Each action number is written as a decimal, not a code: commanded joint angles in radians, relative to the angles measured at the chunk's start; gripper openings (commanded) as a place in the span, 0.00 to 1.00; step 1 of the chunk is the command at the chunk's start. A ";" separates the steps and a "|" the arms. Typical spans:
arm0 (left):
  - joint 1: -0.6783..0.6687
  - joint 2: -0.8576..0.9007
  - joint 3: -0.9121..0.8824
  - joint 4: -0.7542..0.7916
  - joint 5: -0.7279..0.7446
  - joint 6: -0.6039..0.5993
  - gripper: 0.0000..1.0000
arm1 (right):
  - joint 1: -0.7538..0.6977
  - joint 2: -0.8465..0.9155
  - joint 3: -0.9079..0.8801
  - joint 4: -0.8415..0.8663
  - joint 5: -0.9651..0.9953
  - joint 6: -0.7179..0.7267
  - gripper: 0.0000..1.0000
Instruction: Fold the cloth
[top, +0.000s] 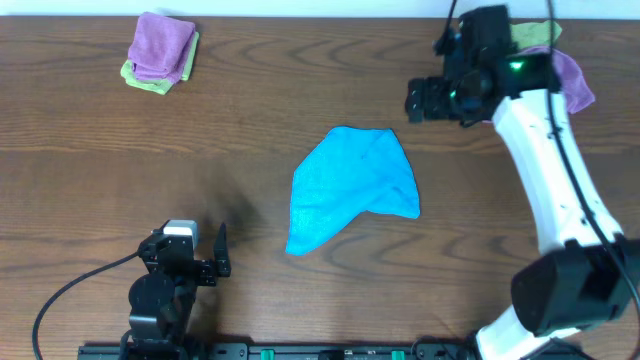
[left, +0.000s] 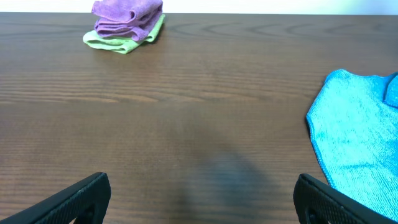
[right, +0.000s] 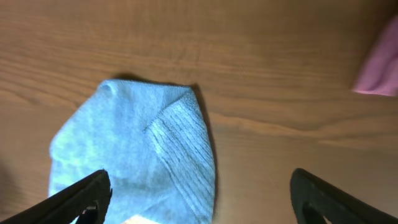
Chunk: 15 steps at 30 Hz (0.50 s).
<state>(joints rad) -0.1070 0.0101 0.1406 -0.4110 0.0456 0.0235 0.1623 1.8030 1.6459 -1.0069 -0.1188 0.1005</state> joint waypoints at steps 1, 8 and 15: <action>-0.004 -0.006 -0.020 -0.003 0.003 0.006 0.95 | 0.034 0.031 -0.081 0.061 -0.080 -0.075 0.84; -0.004 -0.006 -0.020 -0.003 0.003 0.006 0.95 | 0.164 0.048 -0.200 0.199 -0.076 -0.170 0.69; -0.004 -0.006 -0.020 -0.003 0.003 0.006 0.95 | 0.291 0.053 -0.302 0.309 0.147 -0.170 0.64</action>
<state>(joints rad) -0.1070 0.0101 0.1406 -0.4110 0.0460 0.0235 0.4294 1.8530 1.3697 -0.7166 -0.0753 -0.0479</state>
